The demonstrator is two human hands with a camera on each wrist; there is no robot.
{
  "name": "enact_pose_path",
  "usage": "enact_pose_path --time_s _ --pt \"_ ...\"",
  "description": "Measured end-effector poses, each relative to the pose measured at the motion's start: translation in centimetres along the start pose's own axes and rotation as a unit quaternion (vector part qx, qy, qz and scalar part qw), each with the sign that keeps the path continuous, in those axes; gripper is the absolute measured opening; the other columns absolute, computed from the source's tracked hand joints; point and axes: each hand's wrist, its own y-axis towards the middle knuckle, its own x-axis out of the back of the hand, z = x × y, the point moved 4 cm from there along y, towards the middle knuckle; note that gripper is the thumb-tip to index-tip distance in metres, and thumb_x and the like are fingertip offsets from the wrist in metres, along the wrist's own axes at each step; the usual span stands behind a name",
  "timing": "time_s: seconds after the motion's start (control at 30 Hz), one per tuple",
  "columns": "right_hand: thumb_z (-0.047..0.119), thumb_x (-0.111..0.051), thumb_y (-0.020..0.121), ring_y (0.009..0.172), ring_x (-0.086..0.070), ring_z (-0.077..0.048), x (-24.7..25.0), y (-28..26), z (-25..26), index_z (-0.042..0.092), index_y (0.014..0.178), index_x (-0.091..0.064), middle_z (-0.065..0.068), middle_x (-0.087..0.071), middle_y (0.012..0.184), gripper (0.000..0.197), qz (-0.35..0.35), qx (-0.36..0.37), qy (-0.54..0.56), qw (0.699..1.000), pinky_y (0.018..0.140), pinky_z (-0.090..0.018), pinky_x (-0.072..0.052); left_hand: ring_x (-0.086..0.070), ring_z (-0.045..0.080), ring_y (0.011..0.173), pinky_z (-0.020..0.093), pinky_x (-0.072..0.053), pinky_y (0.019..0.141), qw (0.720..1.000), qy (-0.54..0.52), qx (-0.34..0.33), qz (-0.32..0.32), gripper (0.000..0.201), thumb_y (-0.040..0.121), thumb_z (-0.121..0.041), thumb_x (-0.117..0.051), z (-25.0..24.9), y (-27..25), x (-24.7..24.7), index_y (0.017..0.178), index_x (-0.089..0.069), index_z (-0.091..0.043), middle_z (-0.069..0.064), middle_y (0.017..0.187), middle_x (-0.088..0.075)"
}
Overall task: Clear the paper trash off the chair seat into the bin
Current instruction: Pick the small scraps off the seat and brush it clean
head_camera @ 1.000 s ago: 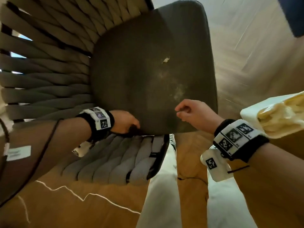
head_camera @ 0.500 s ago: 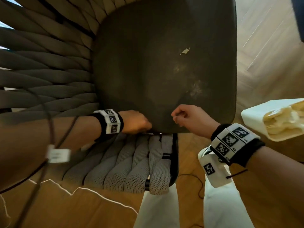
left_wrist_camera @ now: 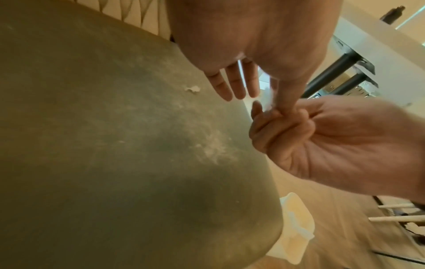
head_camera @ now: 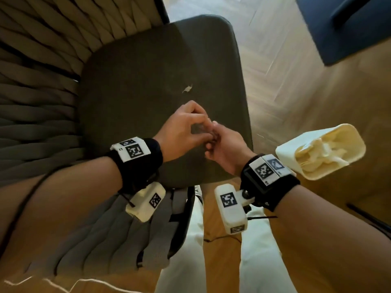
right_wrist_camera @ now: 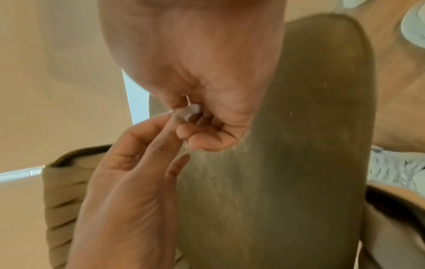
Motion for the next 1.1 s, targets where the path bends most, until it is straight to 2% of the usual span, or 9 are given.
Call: enact_pose_path --time_s 0.17,0.27,0.37,0.47,0.6,0.67,0.87,1.0,1.1 --pt "0.017 -0.039 0.100 0.044 -0.038 -0.008 11.7 -0.6 1.7 0.016 0.079 -0.050 0.001 -0.042 0.060 0.024 -0.138 0.063 0.022 0.988 0.044 -0.024 -0.035 -0.054 0.006 0.097 0.017 -0.046 0.081 0.999 0.017 0.002 0.048 0.027 0.083 -0.024 -0.070 -3.3 3.7 -3.9 0.108 -0.064 -0.026 -0.010 0.110 -0.051" --pt "0.013 -0.047 0.098 0.043 -0.046 -0.005 22.3 -2.0 2.5 0.017 0.081 -0.052 0.000 -0.048 0.062 0.018 -0.281 0.091 0.075 0.952 0.042 -0.021 -0.041 -0.055 0.007 0.096 0.024 -0.051 0.085 0.996 0.042 0.029 0.075 0.023 0.085 -0.022 -0.067 -4.2 6.2 -5.7 0.108 -0.063 -0.025 -0.011 0.105 -0.053" --pt "0.011 -0.053 0.095 0.050 -0.053 -0.009 32.7 -2.6 2.7 0.016 0.080 -0.054 -0.002 -0.054 0.066 0.015 -0.382 0.086 0.109 0.914 0.043 -0.022 -0.045 -0.057 0.008 0.094 0.019 -0.048 0.079 0.995 0.046 0.071 0.055 0.021 0.085 -0.020 -0.064 -4.7 8.6 -7.0 0.106 -0.062 -0.023 -0.008 0.103 -0.054" --pt "0.003 -0.056 0.089 0.042 -0.057 -0.008 41.0 -2.3 2.4 0.009 0.091 -0.060 -0.006 -0.059 0.068 0.008 -0.441 0.064 0.119 0.887 0.038 -0.019 -0.047 -0.058 0.010 0.092 0.015 -0.043 0.075 0.994 0.059 0.090 0.013 0.019 0.086 -0.019 -0.063 -5.2 10.8 -8.5 0.105 -0.062 -0.020 -0.002 0.104 -0.057" --pt "-0.004 -0.055 0.085 0.048 -0.062 -0.014 47.3 -0.2 1.6 0.000 0.111 -0.061 -0.008 -0.066 0.066 0.028 -0.448 0.007 0.129 0.885 0.041 -0.020 -0.049 -0.055 0.011 0.092 0.011 -0.038 0.073 0.991 0.085 0.095 -0.049 0.018 0.088 -0.018 -0.062 -6.1 13.0 -9.7 0.106 -0.063 -0.014 0.000 0.103 -0.057" --pt "-0.002 -0.051 0.088 0.044 -0.063 -0.014 48.7 0.9 1.5 -0.002 0.122 -0.056 -0.011 -0.067 0.070 0.034 -0.435 -0.005 0.139 0.890 0.039 -0.019 -0.048 -0.055 0.010 0.091 0.010 -0.038 0.074 0.989 0.090 0.097 -0.066 0.017 0.089 -0.017 -0.061 -6.7 13.6 -10.2 0.105 -0.063 -0.012 0.000 0.101 -0.057" --pt "0.008 -0.051 0.092 0.065 -0.062 -0.018 48.4 0.2 2.2 0.001 0.131 -0.049 -0.011 -0.062 0.086 0.040 -0.410 0.023 0.148 0.900 0.043 -0.022 -0.051 -0.054 0.000 0.083 0.010 -0.040 0.071 0.986 0.089 0.116 -0.077 0.013 0.089 -0.019 -0.061 -7.5 12.8 -10.7 0.101 -0.063 -0.017 -0.003 0.098 -0.057" --pt "0.016 -0.048 0.097 0.072 -0.062 -0.019 42.5 -2.4 4.3 0.007 0.123 -0.049 -0.013 -0.062 0.095 0.028 -0.343 0.029 0.020 0.939 0.065 -0.032 -0.051 -0.056 0.003 0.085 0.010 -0.041 0.071 0.982 0.063 0.160 -0.077 0.008 0.089 -0.019 -0.061 -8.5 9.8 -10.1 0.096 -0.064 -0.019 -0.003 0.095 -0.059" --pt "0.018 -0.048 0.098 0.072 -0.060 -0.020 34.8 -5.3 6.4 0.004 0.116 -0.053 -0.013 -0.063 0.093 0.024 -0.254 0.026 -0.142 0.956 0.063 -0.033 -0.048 -0.060 0.006 0.087 0.015 -0.047 0.077 0.982 0.032 0.184 -0.031 0.007 0.090 -0.021 -0.061 -9.9 6.5 -8.7 0.095 -0.065 -0.021 -0.005 0.092 -0.063"
